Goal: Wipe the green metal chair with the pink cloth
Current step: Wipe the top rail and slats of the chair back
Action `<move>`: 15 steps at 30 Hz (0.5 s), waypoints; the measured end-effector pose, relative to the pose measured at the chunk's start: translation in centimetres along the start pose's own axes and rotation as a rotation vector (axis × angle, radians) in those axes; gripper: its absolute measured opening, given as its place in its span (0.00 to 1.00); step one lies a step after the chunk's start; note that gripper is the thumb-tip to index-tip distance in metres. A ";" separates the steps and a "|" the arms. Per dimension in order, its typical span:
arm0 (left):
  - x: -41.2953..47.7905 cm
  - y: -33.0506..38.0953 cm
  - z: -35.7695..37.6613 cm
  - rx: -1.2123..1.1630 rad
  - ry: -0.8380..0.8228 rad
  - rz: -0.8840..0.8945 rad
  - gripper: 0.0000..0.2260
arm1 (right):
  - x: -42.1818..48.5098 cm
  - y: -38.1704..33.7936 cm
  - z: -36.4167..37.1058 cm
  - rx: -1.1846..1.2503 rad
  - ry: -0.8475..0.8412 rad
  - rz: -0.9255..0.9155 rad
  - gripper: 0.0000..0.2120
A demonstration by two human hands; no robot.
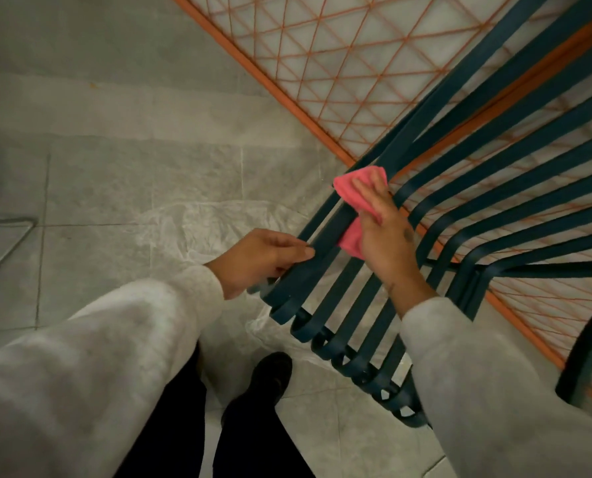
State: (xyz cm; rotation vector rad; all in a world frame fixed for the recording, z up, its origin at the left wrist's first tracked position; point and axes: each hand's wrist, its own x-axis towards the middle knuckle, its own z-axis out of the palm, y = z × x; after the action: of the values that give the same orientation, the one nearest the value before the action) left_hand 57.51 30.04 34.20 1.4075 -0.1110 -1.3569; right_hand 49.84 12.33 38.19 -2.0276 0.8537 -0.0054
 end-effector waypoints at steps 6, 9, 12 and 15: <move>0.2 1.6 1.1 0.103 0.086 0.021 0.11 | -1.7 -2.0 2.2 0.534 0.221 0.239 0.24; -0.1 1.4 1.4 0.135 0.154 0.056 0.14 | -5.1 -1.9 3.6 0.694 0.198 0.320 0.23; -0.2 1.6 1.7 0.136 0.145 0.064 0.15 | -9.1 -1.4 5.0 0.742 0.177 0.396 0.22; -0.3 2.0 1.9 0.158 0.111 0.089 0.15 | -10.8 -1.1 6.1 0.790 0.133 0.425 0.22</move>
State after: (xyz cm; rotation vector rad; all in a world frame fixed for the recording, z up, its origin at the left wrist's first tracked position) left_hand 57.17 28.39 36.37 1.5884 -0.2091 -1.2158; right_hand 44.17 23.42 38.82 -1.1005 1.1318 -0.2087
